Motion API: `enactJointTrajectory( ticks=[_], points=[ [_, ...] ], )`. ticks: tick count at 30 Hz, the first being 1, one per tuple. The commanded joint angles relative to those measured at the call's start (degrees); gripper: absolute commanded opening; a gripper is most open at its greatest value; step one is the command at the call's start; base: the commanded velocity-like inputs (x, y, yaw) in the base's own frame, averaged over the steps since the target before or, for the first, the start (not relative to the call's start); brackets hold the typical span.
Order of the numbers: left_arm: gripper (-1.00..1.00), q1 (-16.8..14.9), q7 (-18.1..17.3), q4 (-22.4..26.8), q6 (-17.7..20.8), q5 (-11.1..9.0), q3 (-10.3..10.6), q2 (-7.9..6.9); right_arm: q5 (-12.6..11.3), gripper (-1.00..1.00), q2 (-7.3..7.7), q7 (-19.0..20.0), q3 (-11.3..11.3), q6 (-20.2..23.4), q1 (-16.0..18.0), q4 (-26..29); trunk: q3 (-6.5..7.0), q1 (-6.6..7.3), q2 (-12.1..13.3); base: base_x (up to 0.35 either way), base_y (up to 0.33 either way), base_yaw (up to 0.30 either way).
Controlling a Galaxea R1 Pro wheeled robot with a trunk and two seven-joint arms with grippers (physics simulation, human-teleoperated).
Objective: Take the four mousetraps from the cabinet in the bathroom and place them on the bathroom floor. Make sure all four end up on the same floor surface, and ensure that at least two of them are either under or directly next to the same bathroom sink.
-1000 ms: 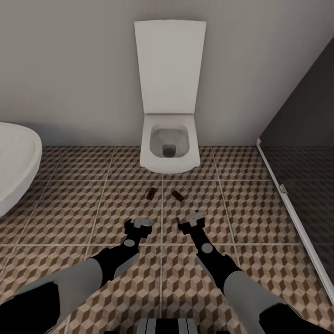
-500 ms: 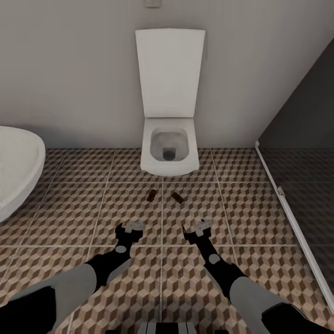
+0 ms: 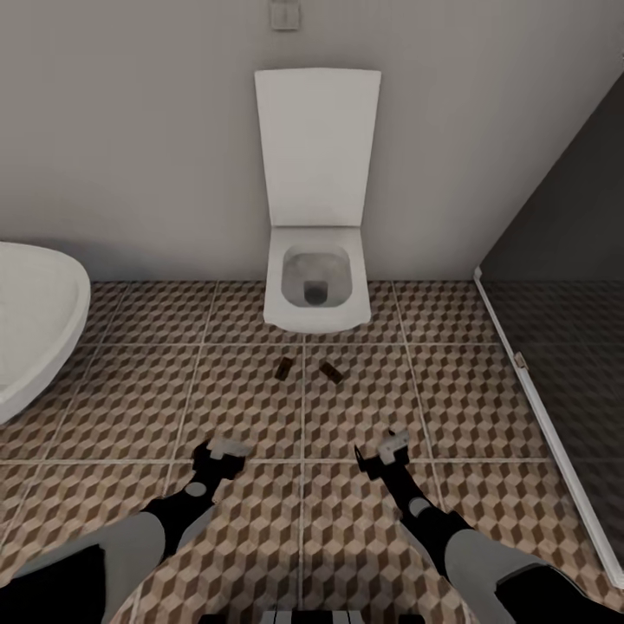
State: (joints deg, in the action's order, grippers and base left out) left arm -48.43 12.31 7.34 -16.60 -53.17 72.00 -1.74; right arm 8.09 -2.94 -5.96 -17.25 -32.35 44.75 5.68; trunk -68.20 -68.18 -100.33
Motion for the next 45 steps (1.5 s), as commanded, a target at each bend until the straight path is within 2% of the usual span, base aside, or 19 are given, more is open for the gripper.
enactJointTrajectory(
  ticks=[1, 7, 13, 25, 33, 45],
  points=[
    [1.0, 0.2, -0.6, -0.9, -0.5, -0.4, 0.5, -0.06, 0.6, 1.0, 0.01, -0.3, -0.1, -0.5, 0.0, -0.5, 0.16, 0.23, 0.4, 0.0, 0.0, 0.0],
    [1.0, 1.4, -6.7, -8.0, -6.0, -1.7, 0.5, -0.03, 0.5, 1.0, 0.21, 0.5, -0.1, -2.8, -0.3, -1.8, 1.24, 1.55, 2.8, 0.0, 0.0, 0.0],
    [1.0, 3.6, -10.3, -10.8, -8.6, -3.1, 0.4, -0.34, 0.5, 1.0, 0.33, 0.7, -0.1, -3.5, -0.7, -3.7, 2.31, 2.87, 5.2, 0.0, 0.0, 0.0],
    [1.0, 7.6, -11.3, -11.5, -9.3, -3.9, 0.3, -0.97, 0.4, 1.0, 0.76, -0.3, 0.0, -3.4, -2.1, -4.5, 4.47, 5.5, 10.0, 0.0, 0.0, 0.0],
    [1.0, 8.2, -11.2, -11.6, -9.3, -3.9, 0.3, -0.99, 0.5, 1.0, 0.96, -0.6, 0.0, -3.1, -2.4, -4.7, 5.9, 7.26, 13.2, 0.0, 0.0, 0.0],
    [1.0, 8.3, -11.2, -11.6, -9.1, -4.0, 0.3, -0.99, 0.5, 1.0, 0.87, -0.4, 0.0, -1.6, -5.7, -4.7, 8.06, 9.89, 18.1, 0.0, 0.0, 0.0]
  ],
)
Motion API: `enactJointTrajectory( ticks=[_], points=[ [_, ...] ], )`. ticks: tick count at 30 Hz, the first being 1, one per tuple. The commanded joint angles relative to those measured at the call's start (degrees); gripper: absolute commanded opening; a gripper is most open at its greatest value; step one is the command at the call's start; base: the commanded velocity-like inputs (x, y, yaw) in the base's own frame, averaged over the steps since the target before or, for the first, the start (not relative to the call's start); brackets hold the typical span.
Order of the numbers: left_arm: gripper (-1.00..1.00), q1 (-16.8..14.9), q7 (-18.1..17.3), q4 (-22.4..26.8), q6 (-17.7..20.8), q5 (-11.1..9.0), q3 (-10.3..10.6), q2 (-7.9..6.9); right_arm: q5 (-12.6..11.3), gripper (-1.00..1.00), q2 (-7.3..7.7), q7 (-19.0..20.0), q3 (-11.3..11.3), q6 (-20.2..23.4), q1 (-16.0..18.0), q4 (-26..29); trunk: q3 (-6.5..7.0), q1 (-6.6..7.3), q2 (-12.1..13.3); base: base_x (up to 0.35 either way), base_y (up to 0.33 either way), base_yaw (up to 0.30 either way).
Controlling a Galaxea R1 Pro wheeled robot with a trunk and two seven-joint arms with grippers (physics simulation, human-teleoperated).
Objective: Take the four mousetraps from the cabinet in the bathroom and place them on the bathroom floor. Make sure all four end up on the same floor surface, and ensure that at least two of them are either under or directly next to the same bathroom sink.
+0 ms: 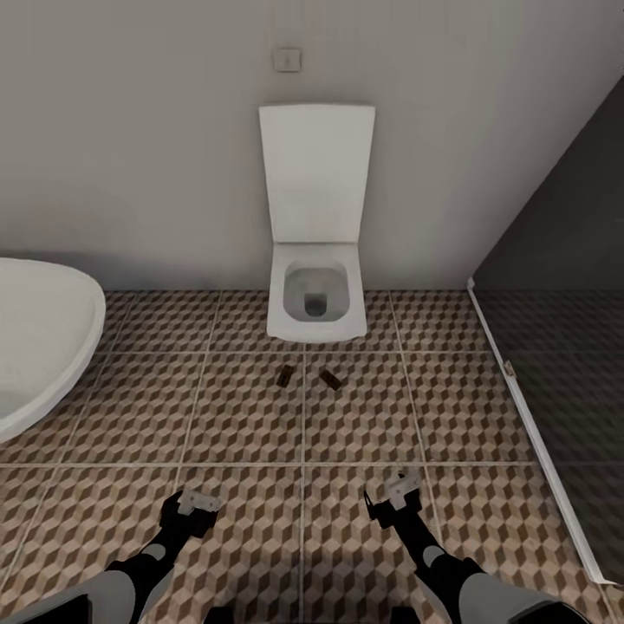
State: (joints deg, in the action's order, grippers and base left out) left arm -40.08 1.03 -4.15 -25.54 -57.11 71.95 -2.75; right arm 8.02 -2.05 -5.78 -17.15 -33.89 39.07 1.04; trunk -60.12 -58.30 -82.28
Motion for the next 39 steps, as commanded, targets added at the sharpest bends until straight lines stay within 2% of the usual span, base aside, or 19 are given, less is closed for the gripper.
enactJointTrajectory(
  ticks=[1, 18, 39],
  points=[
    [1.0, 0.0, 0.1, -0.1, -0.1, -0.1, 0.4, 0.02, 0.6, 1.0, -0.04, -0.6, -0.1, 0.0, -0.3, -0.1, 0.16, 0.23, 0.4, 0.0, 0.0, 0.0],
    [1.0, 0.1, 0.2, -0.1, -0.2, -0.1, 0.4, 0.02, 0.5, 1.0, -0.3, -0.3, -0.2, 4.6, -2.5, -0.1, 3.21, 3.96, 7.2, 0.0, 0.0, 0.0],
    [1.0, 0.2, 0.2, -0.1, -0.1, -0.1, 0.4, 0.09, 0.5, 1.0, -0.23, -0.3, -0.1, 5.2, -2.6, -0.1, 6.98, 8.57, 15.6, 0.0, 0.0, 0.0]
  ],
)
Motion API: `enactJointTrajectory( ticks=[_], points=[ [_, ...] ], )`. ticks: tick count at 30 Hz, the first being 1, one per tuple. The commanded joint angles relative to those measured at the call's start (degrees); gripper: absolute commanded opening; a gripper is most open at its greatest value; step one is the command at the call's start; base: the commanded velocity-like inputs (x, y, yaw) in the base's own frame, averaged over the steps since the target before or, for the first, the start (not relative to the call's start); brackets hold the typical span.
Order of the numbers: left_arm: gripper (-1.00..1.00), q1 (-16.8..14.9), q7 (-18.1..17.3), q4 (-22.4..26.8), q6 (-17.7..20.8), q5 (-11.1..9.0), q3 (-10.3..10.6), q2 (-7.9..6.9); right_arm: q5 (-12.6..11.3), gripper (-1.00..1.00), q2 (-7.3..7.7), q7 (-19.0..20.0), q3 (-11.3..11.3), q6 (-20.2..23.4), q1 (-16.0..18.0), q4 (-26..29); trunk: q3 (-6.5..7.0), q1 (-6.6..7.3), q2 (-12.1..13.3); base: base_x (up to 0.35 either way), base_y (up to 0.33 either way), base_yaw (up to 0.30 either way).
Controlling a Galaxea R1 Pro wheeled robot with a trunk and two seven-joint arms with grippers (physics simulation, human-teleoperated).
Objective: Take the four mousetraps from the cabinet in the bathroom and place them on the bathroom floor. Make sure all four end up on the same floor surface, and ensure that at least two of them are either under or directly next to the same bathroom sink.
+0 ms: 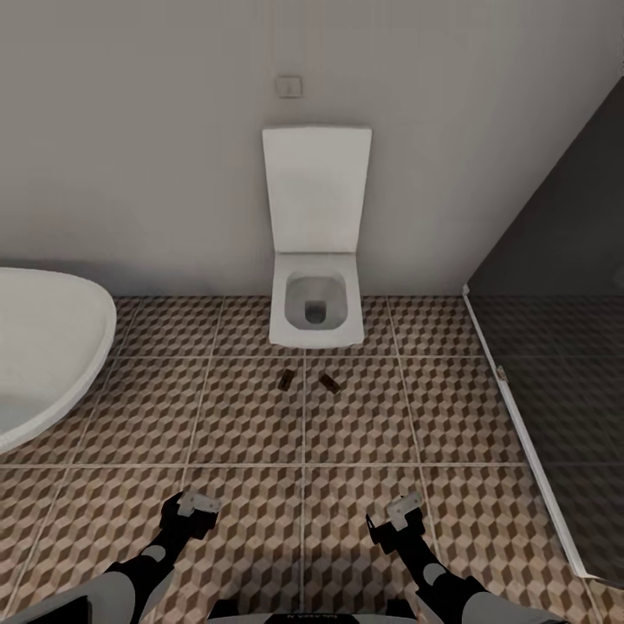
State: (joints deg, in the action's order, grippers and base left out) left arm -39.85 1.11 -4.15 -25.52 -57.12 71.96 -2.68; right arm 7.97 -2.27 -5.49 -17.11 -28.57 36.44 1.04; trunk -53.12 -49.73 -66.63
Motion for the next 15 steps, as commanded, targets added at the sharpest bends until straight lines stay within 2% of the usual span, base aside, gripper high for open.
enactJointTrajectory(
  ticks=[1, 15],
  points=[
    [1.0, 0.0, 0.1, -0.1, -0.1, -0.1, 0.4, 0.02, 0.6, 1.0, -0.02, -0.6, -0.2, -0.1, 0.0, -0.1, 0.16, 0.22, 0.4, 0.0, 0.0, 0.0],
    [1.0, 0.1, 0.1, -0.1, -0.1, -0.1, 0.4, 0.04, 0.6, 1.0, -0.01, -0.6, -0.2, -0.1, 0.0, -0.1, 2.67, 3.3, 6.0, 0.0, 0.0, 0.0]
  ],
)
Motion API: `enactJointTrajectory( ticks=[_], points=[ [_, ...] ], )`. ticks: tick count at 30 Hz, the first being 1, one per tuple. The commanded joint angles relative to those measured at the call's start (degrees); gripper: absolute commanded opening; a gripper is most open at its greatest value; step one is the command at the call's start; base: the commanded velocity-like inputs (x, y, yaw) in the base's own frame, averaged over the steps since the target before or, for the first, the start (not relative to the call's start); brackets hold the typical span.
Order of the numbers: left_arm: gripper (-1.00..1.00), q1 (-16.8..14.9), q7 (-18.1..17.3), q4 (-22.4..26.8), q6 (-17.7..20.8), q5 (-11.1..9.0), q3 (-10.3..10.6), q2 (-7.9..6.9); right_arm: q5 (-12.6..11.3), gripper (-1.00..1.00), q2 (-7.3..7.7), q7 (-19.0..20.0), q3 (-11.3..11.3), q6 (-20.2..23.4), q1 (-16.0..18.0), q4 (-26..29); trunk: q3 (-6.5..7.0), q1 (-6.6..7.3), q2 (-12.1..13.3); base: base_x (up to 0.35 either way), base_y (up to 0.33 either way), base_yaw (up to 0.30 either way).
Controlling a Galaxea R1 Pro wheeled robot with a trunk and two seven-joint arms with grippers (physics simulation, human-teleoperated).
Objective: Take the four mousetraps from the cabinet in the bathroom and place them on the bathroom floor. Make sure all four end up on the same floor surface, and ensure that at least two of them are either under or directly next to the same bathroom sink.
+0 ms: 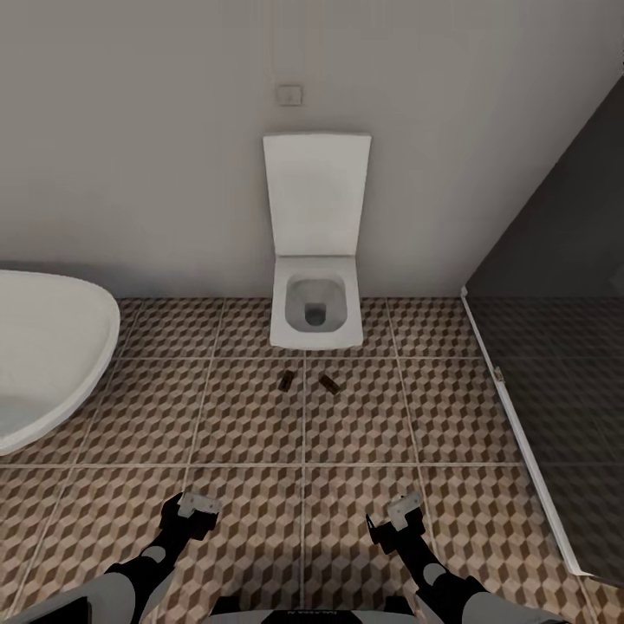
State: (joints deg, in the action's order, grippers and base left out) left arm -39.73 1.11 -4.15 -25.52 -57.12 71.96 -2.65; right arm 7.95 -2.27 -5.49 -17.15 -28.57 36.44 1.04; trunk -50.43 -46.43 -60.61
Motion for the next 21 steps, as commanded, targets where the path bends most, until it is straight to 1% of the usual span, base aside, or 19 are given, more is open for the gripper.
enactJointTrajectory(
  ticks=[1, 21],
  points=[
    [1.0, 0.0, 0.1, -0.1, -0.1, -0.1, 0.4, 0.02, 0.6, 1.0, -0.02, -0.6, -0.2, -0.1, 0.0, -0.1, 0.16, 0.22, 0.4, 0.0, 0.0, 0.0],
    [1.0, 0.0, 0.1, -0.1, -0.1, 0.0, 0.4, 0.04, 0.6, 1.0, -0.02, -0.6, -0.2, -0.1, 0.0, -0.1, 3.75, 4.62, 8.4, 0.0, 0.0, 0.0]
  ],
)
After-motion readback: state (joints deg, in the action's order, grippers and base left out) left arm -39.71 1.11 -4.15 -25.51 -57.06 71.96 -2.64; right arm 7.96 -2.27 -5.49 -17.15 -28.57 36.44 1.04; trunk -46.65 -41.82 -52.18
